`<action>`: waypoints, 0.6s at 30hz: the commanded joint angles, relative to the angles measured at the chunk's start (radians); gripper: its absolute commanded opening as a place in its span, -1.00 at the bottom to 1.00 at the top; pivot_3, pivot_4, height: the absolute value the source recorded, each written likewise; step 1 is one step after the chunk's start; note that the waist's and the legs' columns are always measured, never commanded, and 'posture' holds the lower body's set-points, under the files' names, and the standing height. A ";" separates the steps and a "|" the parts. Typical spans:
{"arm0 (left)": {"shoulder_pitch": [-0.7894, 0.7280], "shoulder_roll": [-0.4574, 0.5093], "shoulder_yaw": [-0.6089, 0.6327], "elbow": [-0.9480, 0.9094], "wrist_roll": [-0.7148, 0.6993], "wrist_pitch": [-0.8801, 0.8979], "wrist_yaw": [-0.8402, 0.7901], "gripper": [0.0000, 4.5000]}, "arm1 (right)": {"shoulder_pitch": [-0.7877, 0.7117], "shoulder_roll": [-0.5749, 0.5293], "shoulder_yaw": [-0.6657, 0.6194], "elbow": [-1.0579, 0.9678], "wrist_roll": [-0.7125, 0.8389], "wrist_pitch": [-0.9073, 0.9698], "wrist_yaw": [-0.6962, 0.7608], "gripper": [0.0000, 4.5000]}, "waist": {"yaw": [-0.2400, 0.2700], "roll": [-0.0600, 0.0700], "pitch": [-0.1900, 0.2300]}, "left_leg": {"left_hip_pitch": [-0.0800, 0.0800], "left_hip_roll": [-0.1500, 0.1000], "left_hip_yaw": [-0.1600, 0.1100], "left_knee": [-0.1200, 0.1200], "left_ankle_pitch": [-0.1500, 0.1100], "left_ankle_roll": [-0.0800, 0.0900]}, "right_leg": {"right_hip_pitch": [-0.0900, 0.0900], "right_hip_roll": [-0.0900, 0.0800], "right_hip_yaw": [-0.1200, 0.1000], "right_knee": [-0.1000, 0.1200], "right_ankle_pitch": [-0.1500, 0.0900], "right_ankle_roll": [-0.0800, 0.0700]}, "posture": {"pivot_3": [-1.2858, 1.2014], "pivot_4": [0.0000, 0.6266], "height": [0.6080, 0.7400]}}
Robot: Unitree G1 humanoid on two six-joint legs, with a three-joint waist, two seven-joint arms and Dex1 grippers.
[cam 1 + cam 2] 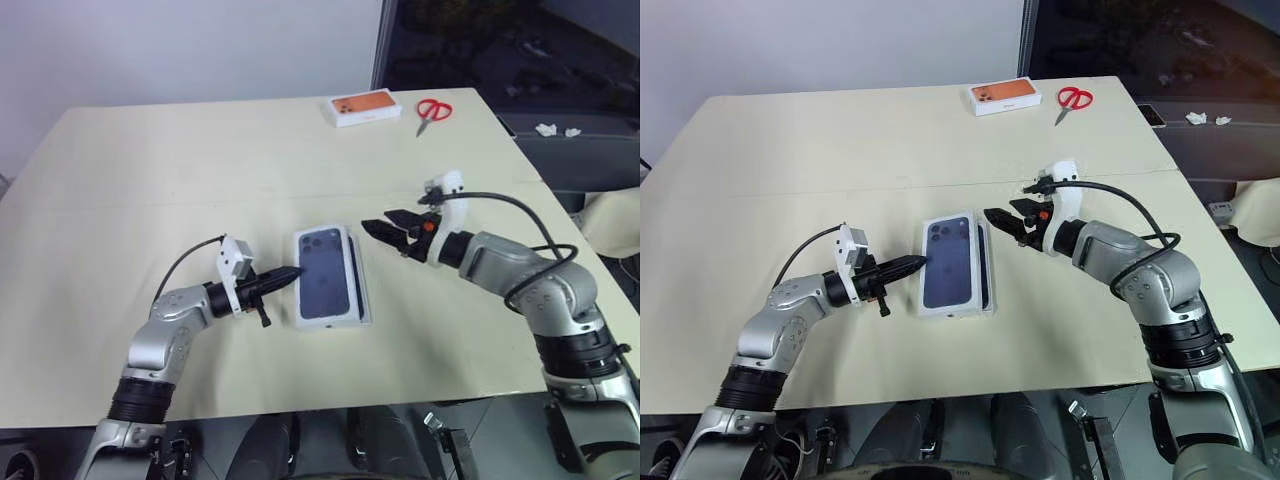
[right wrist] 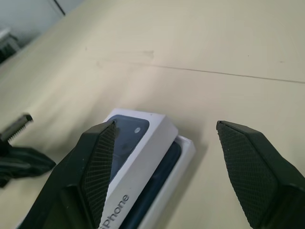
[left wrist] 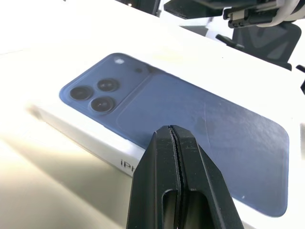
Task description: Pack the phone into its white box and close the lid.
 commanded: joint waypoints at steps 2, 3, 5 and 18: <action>0.002 0.052 0.046 -0.023 -0.017 0.001 -0.012 -1.00 | 0.012 -0.005 0.036 -0.059 -0.124 -0.055 0.096 0.56 | 0.001 0.000 0.000 | 0.000 0.000 0.000 0.000 0.000 0.000 | 0.000 0.000 0.000 0.000 0.000 0.000 | 0.03 -0.52 1.00; 0.005 0.063 0.054 -0.023 -0.020 0.003 -0.012 -1.00 | 0.015 -0.004 0.041 -0.060 -0.146 -0.066 0.114 0.56 | 0.001 0.000 0.000 | 0.000 0.000 0.000 0.000 0.000 0.000 | 0.000 0.000 0.000 0.000 0.000 0.000 | 0.03 -0.52 1.00; 0.009 0.083 0.066 -0.017 -0.017 0.003 -0.011 -1.00 | 0.016 -0.004 0.050 -0.058 -0.194 -0.088 0.144 0.56 | 0.002 0.000 0.000 | 0.000 0.000 0.000 0.000 0.000 0.000 | 0.000 0.000 0.000 0.000 0.000 0.000 | 0.03 -0.52 1.00; -0.016 0.067 -0.003 0.049 0.051 0.037 0.042 -1.00 | 0.111 -0.036 0.198 -0.034 -0.574 -0.328 0.311 -0.99 | 0.003 0.000 0.000 | 0.000 -0.001 0.000 0.000 0.000 0.000 | 0.000 -0.001 0.000 0.000 0.000 0.000 | 0.03 -0.52 1.00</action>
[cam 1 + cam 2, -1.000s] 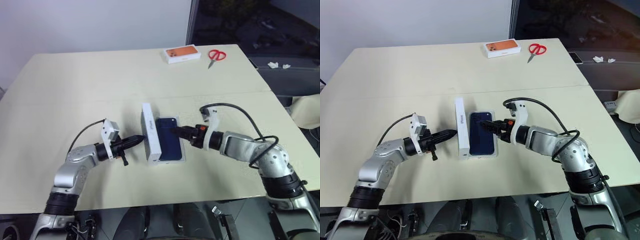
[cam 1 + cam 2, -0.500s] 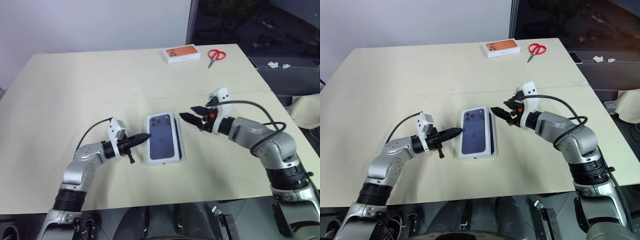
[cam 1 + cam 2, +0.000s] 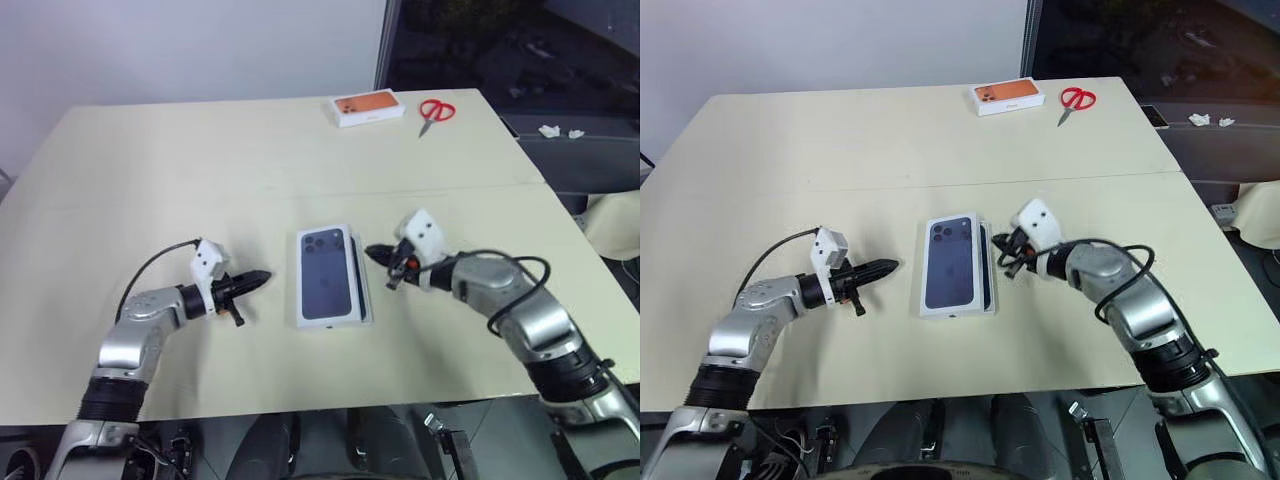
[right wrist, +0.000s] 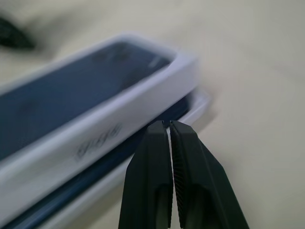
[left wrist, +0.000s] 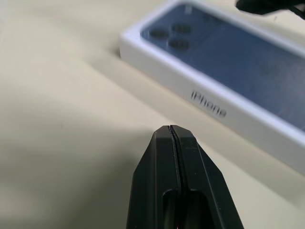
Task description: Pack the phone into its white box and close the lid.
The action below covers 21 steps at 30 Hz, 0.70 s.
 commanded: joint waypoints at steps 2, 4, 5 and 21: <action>-0.044 -0.047 -0.036 0.002 0.014 0.005 0.016 -1.00 | -0.016 0.011 -0.013 -0.022 -0.053 -0.039 0.039 -0.99 | 0.000 0.000 0.000 | 0.000 0.000 0.000 0.000 0.000 0.000 | 0.000 0.000 0.000 0.000 0.000 0.000 | 0.03 -0.52 1.00; -0.075 -0.081 -0.065 0.020 0.032 0.006 0.032 -1.00 | -0.026 0.023 -0.014 -0.017 -0.071 -0.032 0.039 -0.99 | 0.001 0.000 0.000 | 0.000 0.000 -0.001 0.000 0.000 -0.001 | 0.000 0.000 0.000 0.000 0.000 0.000 | 0.03 -0.52 1.00; -0.088 -0.096 -0.074 0.020 0.034 0.013 0.037 -1.00 | -0.029 0.029 -0.015 -0.015 -0.078 -0.030 0.041 -0.99 | 0.001 0.000 0.000 | 0.000 0.000 -0.001 0.000 0.000 -0.001 | 0.000 0.000 -0.001 0.000 0.000 0.000 | 0.03 -0.52 1.00; -0.132 -0.122 -0.056 -0.051 -0.004 0.089 0.057 -1.00 | -0.050 0.053 -0.018 0.003 -0.174 -0.014 0.081 -0.99 | 0.000 0.000 0.000 | 0.000 0.000 -0.001 0.000 0.000 -0.001 | 0.000 0.000 -0.001 0.000 0.000 0.000 | 0.03 -0.52 1.00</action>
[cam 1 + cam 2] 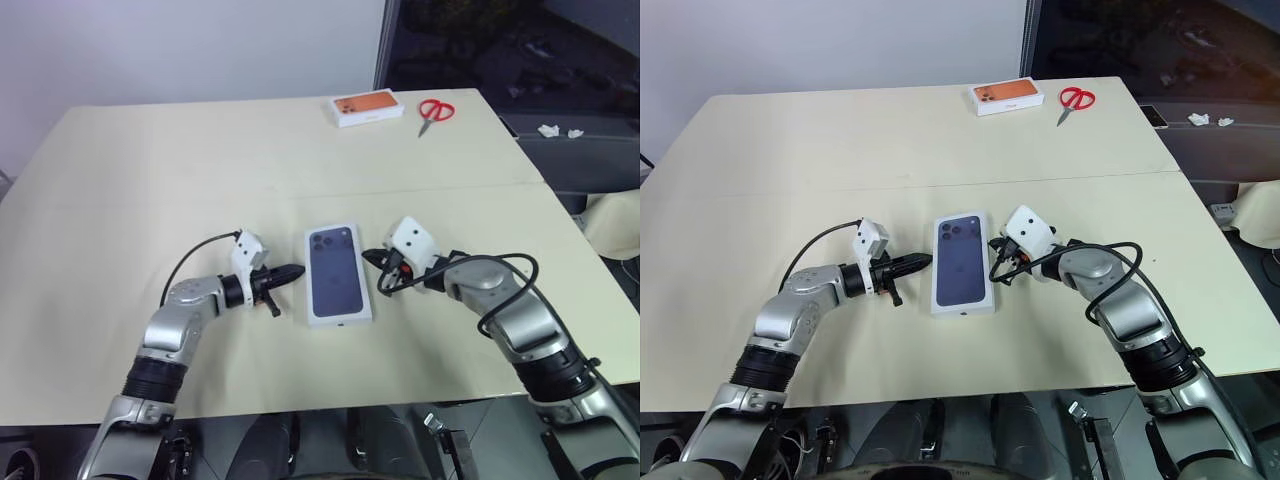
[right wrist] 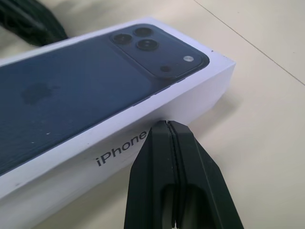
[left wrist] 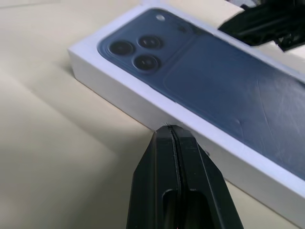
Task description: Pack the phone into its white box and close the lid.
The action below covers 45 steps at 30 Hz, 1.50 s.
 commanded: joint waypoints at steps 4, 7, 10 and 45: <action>0.004 -0.023 0.002 -0.073 -0.021 -0.002 0.006 -1.00 | -0.014 0.016 -0.008 -0.019 -0.021 -0.001 0.024 -0.99 | 0.000 0.000 0.000 | 0.000 0.000 0.000 0.000 0.000 0.000 | 0.000 0.000 0.000 0.000 0.000 0.000 | 0.03 -0.52 1.00; 0.013 -0.021 -0.007 -0.083 -0.014 0.007 0.006 -1.00 | -0.013 0.014 0.001 -0.017 -0.046 -0.010 0.027 -0.99 | 0.000 0.000 0.000 | 0.000 0.000 0.000 0.000 0.000 0.000 | 0.000 0.000 0.000 0.000 0.000 0.000 | 0.03 -0.52 1.00; 0.014 -0.024 -0.011 -0.080 -0.011 0.006 0.008 -1.00 | -0.012 0.017 -0.003 -0.018 -0.056 -0.006 0.031 -0.99 | 0.000 0.000 0.000 | 0.000 0.000 0.000 0.000 0.000 0.000 | 0.000 0.000 0.000 0.000 0.000 0.000 | 0.03 -0.52 1.00; -0.174 -0.059 -0.142 0.176 0.171 -0.115 -0.024 -1.00 | -0.047 0.056 0.031 0.124 -0.160 -0.109 0.093 -0.99 | -0.001 -0.001 -0.001 | 0.002 -0.002 0.000 0.001 0.001 -0.001 | 0.002 0.000 0.000 0.001 0.000 0.000 | 0.03 -0.52 1.00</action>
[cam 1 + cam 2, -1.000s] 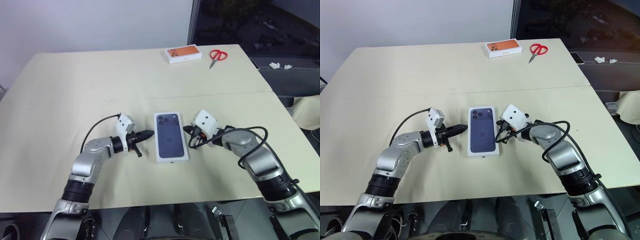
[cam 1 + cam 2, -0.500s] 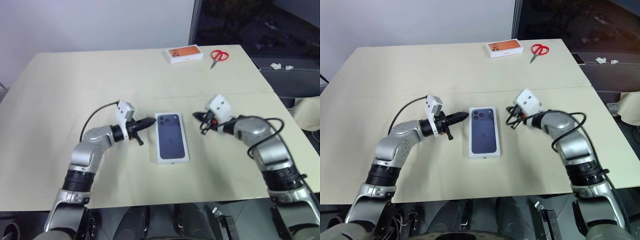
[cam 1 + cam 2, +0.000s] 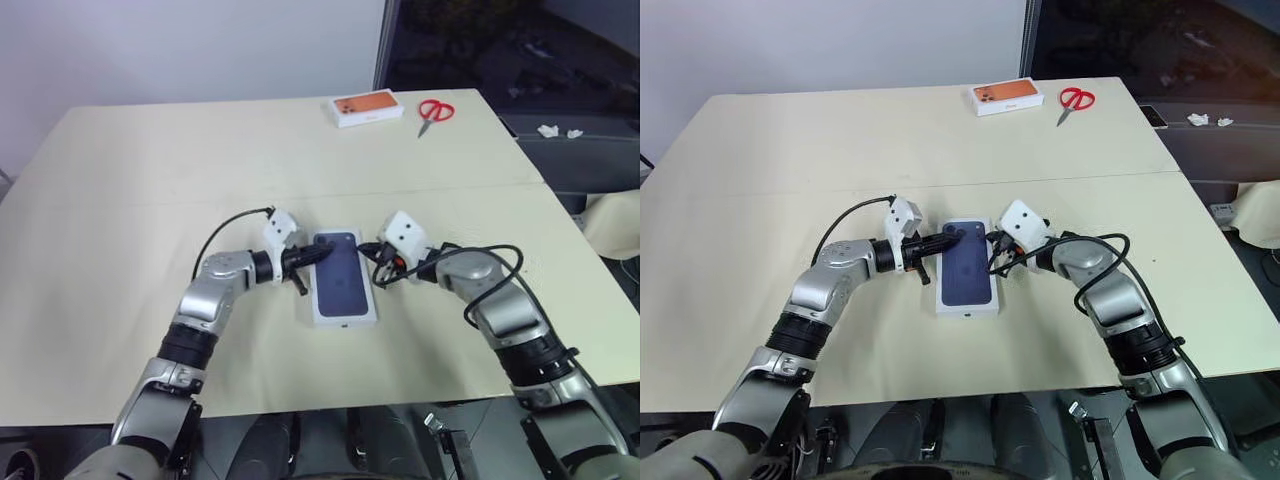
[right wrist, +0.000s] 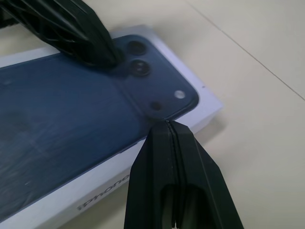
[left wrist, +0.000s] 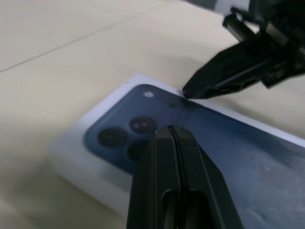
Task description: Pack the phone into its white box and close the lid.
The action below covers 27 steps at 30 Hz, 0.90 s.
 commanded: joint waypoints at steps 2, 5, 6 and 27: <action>0.036 0.037 -0.028 -0.006 0.041 -0.025 -0.028 -1.00 | 0.033 -0.028 0.025 -0.034 -0.033 0.002 0.029 -0.99 | 0.000 0.000 -0.001 | 0.001 0.000 0.000 -0.001 0.000 0.000 | 0.001 0.000 0.000 0.000 0.000 0.000 | 0.03 -0.52 1.00; 0.056 0.046 0.016 -0.120 -0.037 0.038 -0.048 -1.00 | 0.068 -0.057 0.008 -0.107 0.021 0.040 0.094 -0.99 | 0.000 0.000 -0.001 | 0.002 0.001 0.000 -0.001 0.000 0.000 | 0.001 0.000 0.000 0.000 0.000 0.000 | 0.03 -0.52 1.00; 0.071 0.063 0.018 -0.172 -0.057 0.065 -0.068 -1.00 | 0.086 -0.081 0.007 -0.141 0.038 0.044 0.132 -0.99 | 0.000 0.000 -0.001 | 0.002 0.001 0.000 -0.001 0.000 0.000 | 0.001 0.000 0.000 0.000 0.000 0.000 | 0.03 -0.52 1.00; 0.147 0.350 0.278 -0.228 -0.234 0.263 -0.146 0.04 | 0.081 -0.176 -0.242 -0.211 0.361 0.193 0.297 -0.38 | 0.006 -0.001 0.000 | -0.001 0.002 -0.002 -0.001 0.000 0.000 | 0.000 0.000 -0.002 -0.001 0.000 0.000 | 0.03 -0.52 1.00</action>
